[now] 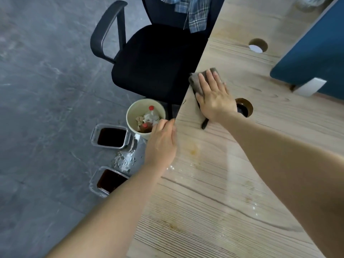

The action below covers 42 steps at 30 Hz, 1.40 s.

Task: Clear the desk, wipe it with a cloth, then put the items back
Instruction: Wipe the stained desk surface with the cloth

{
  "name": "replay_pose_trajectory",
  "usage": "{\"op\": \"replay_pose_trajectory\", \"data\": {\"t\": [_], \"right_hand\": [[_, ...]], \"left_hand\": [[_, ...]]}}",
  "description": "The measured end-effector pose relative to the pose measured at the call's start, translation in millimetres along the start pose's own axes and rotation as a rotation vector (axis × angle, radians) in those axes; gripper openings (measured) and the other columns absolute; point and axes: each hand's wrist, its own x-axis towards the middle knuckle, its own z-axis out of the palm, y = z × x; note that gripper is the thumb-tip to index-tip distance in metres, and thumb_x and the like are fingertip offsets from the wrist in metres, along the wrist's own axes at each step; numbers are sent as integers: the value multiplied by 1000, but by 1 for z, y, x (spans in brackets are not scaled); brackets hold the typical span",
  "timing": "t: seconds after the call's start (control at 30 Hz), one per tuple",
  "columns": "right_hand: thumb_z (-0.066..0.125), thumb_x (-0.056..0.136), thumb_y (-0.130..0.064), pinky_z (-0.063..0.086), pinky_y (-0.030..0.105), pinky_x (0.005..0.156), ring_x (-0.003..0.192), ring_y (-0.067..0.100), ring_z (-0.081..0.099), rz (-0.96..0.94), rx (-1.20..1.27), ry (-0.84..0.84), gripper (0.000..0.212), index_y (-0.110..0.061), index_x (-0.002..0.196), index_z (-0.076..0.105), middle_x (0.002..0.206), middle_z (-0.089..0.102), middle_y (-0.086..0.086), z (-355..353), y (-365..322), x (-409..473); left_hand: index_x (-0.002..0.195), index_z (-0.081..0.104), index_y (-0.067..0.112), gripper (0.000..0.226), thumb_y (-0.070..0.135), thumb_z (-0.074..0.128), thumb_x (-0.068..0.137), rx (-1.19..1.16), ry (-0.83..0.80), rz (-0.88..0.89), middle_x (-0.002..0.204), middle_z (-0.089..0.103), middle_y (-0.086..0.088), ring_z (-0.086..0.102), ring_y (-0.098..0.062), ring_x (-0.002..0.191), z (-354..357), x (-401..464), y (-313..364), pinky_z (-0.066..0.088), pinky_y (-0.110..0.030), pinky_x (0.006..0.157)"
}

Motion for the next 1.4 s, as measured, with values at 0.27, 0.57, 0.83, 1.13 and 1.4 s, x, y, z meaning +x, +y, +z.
{"op": "replay_pose_trajectory", "data": {"t": [0.27, 0.57, 0.83, 1.13, 1.4], "right_hand": [[20, 101, -39, -9, 31, 115, 145, 15, -11, -162, 7, -47, 57, -25, 151, -1, 159, -9, -1, 11, -34, -70], [27, 99, -39, -9, 32, 115, 145, 11, -12, -292, 56, -154, 60, -28, 151, -1, 158, -11, -5, 24, -60, -154], [49, 87, -5, 29, 28, 108, 136, 21, 33, -126, 665, -104, 54, -15, 140, 44, 150, 36, 0, -5, -34, -177], [44, 95, -23, 35, 39, 98, 127, 25, 39, 174, 146, 138, 37, -17, 130, 53, 143, 42, -2, 16, 43, -216], [42, 98, -31, 49, 35, 73, 127, 19, 37, 153, 168, 113, 35, -21, 129, 55, 144, 40, -10, 11, 51, -215]], "left_hand": [[131, 48, 8, 38, 26, 31, 101, -66, 70, -113, 124, 50, -11, 45, -26, 116, -6, -7, -2, 37, -36, 95], [123, 54, 13, 27, 14, 42, 98, -31, 260, -262, 119, 49, -7, 50, -19, 104, -27, -38, 17, 27, -14, 70], [118, 59, 13, 26, 22, 49, 95, 91, 211, -20, 120, 52, -1, 53, -21, 104, -15, -70, 57, 44, -30, 78], [149, -6, 6, 75, 52, 21, 96, 421, -14, -275, 157, -12, -12, -11, -23, 145, 31, -75, 69, -7, -38, 117], [151, -1, 11, 72, 47, 30, 96, 475, -129, -95, 158, -7, -9, -10, -26, 145, 18, -14, 58, -4, -44, 118]]}}
